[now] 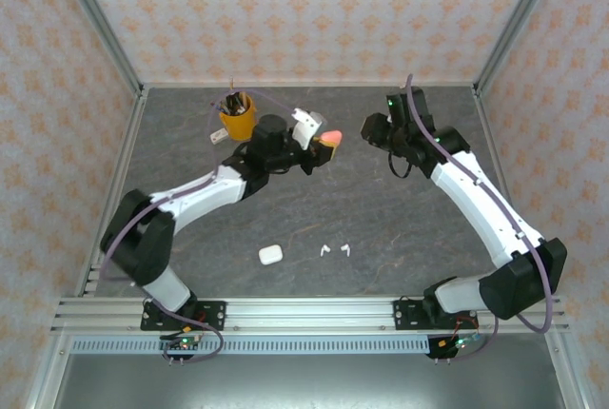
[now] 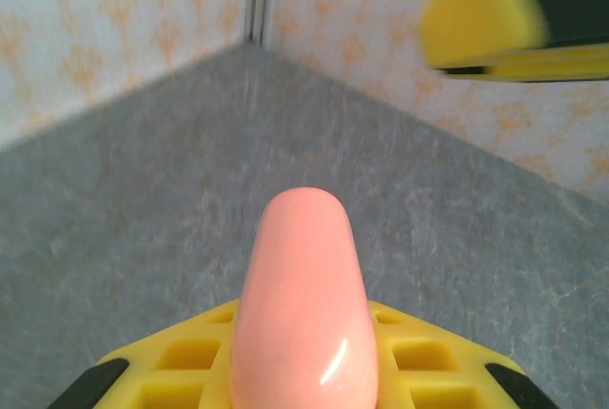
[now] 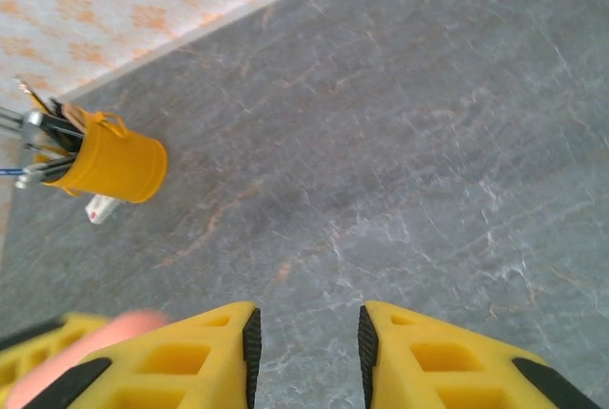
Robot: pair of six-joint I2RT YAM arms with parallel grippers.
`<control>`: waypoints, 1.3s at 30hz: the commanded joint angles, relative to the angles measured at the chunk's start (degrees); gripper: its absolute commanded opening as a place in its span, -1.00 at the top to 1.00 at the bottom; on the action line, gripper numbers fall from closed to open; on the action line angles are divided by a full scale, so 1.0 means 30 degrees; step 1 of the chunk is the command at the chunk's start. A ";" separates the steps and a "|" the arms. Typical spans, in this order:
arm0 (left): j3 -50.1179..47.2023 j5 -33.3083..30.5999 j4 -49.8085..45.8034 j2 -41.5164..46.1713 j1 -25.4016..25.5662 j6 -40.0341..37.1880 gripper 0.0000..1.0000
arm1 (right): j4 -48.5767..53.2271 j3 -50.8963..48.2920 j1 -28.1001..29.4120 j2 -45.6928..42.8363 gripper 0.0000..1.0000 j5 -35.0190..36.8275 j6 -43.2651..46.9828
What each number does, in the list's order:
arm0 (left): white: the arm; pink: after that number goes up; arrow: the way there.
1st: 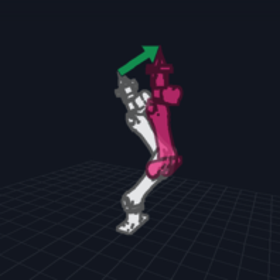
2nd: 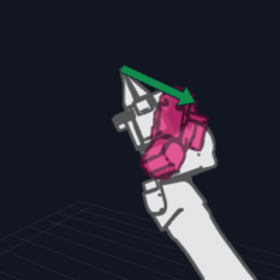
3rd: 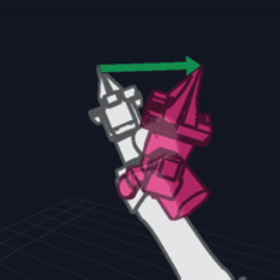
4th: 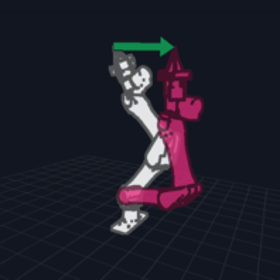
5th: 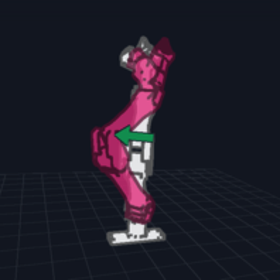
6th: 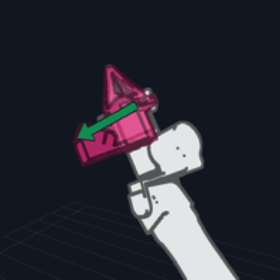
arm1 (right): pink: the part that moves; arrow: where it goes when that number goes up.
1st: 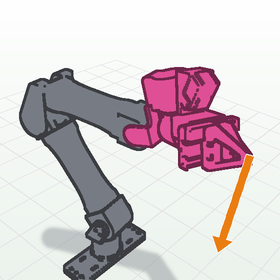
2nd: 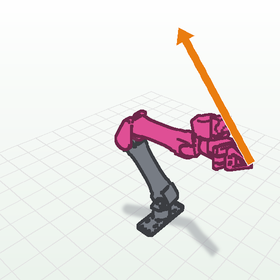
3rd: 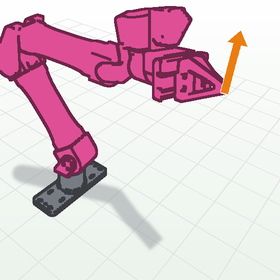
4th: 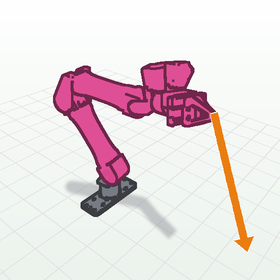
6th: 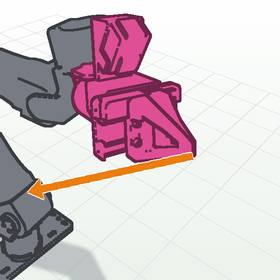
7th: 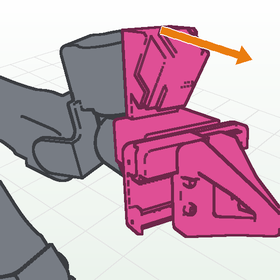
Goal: Insert the wireless bluetooth earbuds into the charging case
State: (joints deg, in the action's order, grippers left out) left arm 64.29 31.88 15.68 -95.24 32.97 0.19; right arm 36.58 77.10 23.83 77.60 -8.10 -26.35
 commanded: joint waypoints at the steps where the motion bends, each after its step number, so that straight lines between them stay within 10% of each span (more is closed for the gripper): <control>1: 0.2335 -0.0312 -0.2832 -0.2505 -0.0113 0.2383 1.00 | -0.1210 -0.1242 -0.0005 -0.0613 0.31 0.0864 -0.1077; 20: 1.5498 -0.1124 -1.3619 -1.3696 0.0026 0.6534 0.98 | -0.2305 -0.4737 -0.0005 -0.0824 0.29 0.0733 -0.1223; 39: 1.6071 -0.2624 -1.5460 -1.4161 -0.0882 0.6412 0.13 | -0.1182 -0.4753 -0.0035 -0.2868 0.03 0.1220 -0.1017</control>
State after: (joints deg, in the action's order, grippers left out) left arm 113.56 26.52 -28.16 -139.04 31.70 19.64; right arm 31.38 63.20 23.83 70.81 -6.44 -29.87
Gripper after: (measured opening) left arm 0.430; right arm 0.482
